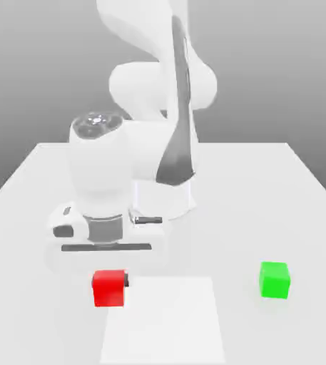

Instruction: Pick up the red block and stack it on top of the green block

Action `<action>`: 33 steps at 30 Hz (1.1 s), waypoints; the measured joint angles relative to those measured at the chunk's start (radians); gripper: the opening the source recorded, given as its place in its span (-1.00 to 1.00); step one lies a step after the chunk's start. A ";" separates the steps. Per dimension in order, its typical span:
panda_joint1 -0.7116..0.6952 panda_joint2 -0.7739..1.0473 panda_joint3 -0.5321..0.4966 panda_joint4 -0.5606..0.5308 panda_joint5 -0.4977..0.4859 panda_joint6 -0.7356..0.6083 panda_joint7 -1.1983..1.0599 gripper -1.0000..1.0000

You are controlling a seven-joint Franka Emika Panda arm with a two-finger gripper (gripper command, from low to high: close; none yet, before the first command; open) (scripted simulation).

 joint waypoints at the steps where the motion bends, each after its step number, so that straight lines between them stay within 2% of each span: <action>1: 0.019 -0.009 0.012 -0.002 -0.005 -0.006 -0.019 -1.00; 11: 0.216 -0.074 0.124 -0.025 -0.021 -0.048 -0.262 -1.00; 24: 0.491 -0.153 0.250 -0.053 0.020 -0.100 -0.624 -1.00; 30: 0.507 0.018 0.245 -0.048 -0.052 0.063 -0.601 -1.00; 31: 0.512 0.049 0.236 -0.046 -0.072 0.093 -0.587 1.00; 33: 0.512 0.049 0.236 -0.046 -0.072 0.093 -0.587 1.00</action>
